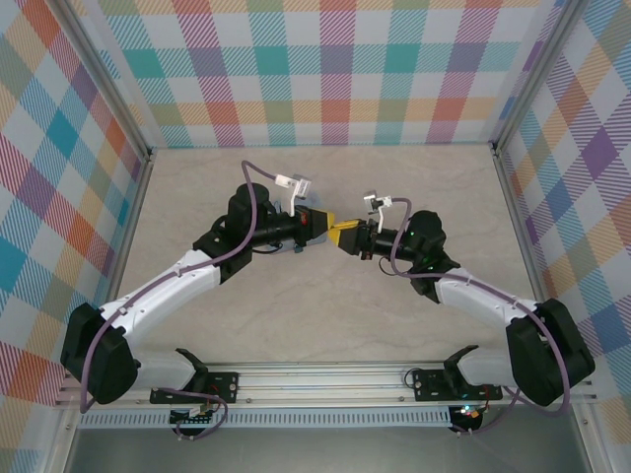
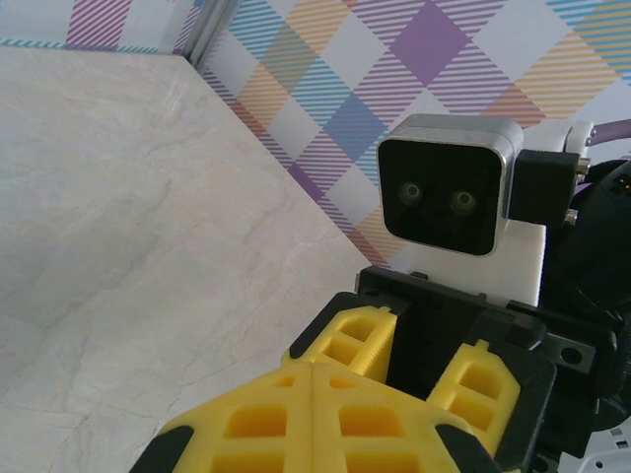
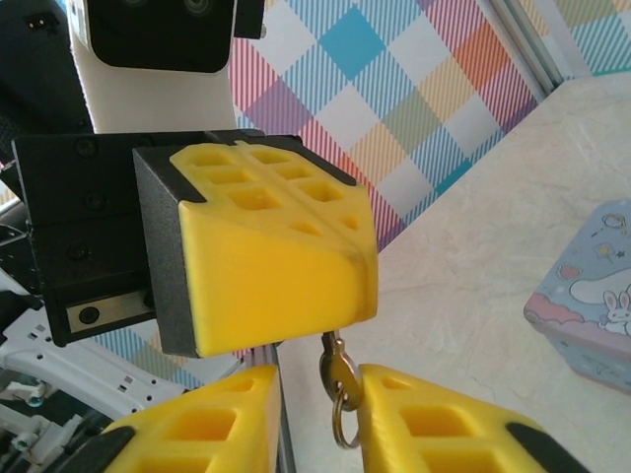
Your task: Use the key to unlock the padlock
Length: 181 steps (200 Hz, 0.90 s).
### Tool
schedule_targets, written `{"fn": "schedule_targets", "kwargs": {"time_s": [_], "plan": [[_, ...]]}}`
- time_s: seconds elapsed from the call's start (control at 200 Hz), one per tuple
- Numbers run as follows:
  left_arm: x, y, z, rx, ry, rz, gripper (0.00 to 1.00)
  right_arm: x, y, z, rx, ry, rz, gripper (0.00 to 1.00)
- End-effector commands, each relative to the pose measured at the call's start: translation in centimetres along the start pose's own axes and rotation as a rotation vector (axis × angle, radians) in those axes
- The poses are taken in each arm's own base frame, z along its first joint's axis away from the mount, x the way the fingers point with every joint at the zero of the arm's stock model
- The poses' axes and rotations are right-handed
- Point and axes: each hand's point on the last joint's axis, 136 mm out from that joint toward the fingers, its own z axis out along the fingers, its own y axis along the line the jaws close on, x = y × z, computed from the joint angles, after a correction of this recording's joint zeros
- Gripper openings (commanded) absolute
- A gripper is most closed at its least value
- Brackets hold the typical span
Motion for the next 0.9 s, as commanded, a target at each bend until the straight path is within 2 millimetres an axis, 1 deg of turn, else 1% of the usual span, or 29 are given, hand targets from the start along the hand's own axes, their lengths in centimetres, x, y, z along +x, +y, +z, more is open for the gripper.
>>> {"fn": "schedule_targets", "kwargs": {"time_s": [0.0, 0.105, 0.325, 0.4, 0.435, 0.45, 0.495, 0.54, 0.585, 0.6, 0.665, 0.75, 0.815, 0.835, 0.85, 0.9], "plan": [[-1.5, -1.7, -0.7, 0.041, -0.043, 0.022, 0.00, -1.1, 1.6, 0.4, -0.055, -0.015, -0.052, 0.21], [-1.5, -1.6, -0.8, 0.032, -0.047, 0.023, 0.00, -1.0, 1.4, 0.3, -0.046, -0.018, -0.047, 0.17], [-1.4, -1.3, -0.9, 0.013, -0.051, 0.026, 0.00, -1.0, 1.3, -0.2, -0.020, -0.039, -0.052, 0.01], [-1.5, -1.1, -1.0, 0.002, -0.053, 0.024, 0.01, -0.9, 1.2, -0.4, -0.003, -0.038, -0.054, 0.00], [-1.5, -1.1, -1.0, -0.002, -0.054, 0.027, 0.07, -0.8, 1.0, -0.5, 0.007, -0.035, -0.053, 0.00], [-1.5, -1.1, -1.1, -0.004, -0.055, 0.027, 0.13, -0.8, 1.0, -0.5, 0.011, -0.037, -0.056, 0.00], [-1.6, -1.0, -1.2, -0.018, -0.057, 0.035, 0.32, -0.7, 0.9, -0.7, 0.027, -0.032, -0.055, 0.00], [-1.7, -0.7, -1.5, -0.045, -0.056, 0.046, 0.42, -0.4, 0.5, -0.8, 0.052, -0.022, -0.054, 0.00], [-1.9, -0.3, -2.0, -0.092, -0.057, 0.058, 0.49, -0.3, 0.2, -0.9, 0.079, -0.013, -0.057, 0.00], [-1.9, -0.1, -2.2, -0.109, -0.056, 0.063, 0.50, 0.2, -0.3, -1.0, 0.101, 0.006, -0.042, 0.00], [-2.2, 1.0, -3.1, -0.202, -0.054, 0.086, 0.57, 0.8, -1.3, -1.4, 0.170, 0.035, -0.036, 0.00], [-2.4, 2.6, -4.6, -0.325, -0.053, 0.101, 0.77, 1.7, -3.2, -2.2, 0.295, 0.070, -0.027, 0.00], [-2.3, 4.5, -5.7, -0.443, -0.042, 0.095, 0.88, 2.4, -4.7, -3.0, 0.387, 0.094, -0.019, 0.00], [-1.6, 5.5, -6.1, -0.490, -0.012, 0.085, 0.91, 2.6, -5.1, -3.3, 0.416, 0.099, -0.016, 0.00], [-1.6, 6.0, -6.4, -0.520, -0.005, 0.082, 0.92, 2.8, -5.5, -3.5, 0.435, 0.103, -0.015, 0.00], [-1.2, 7.8, -7.1, -0.616, 0.028, 0.072, 0.96, 3.3, -6.4, -4.1, 0.498, 0.115, -0.007, 0.00]]}}
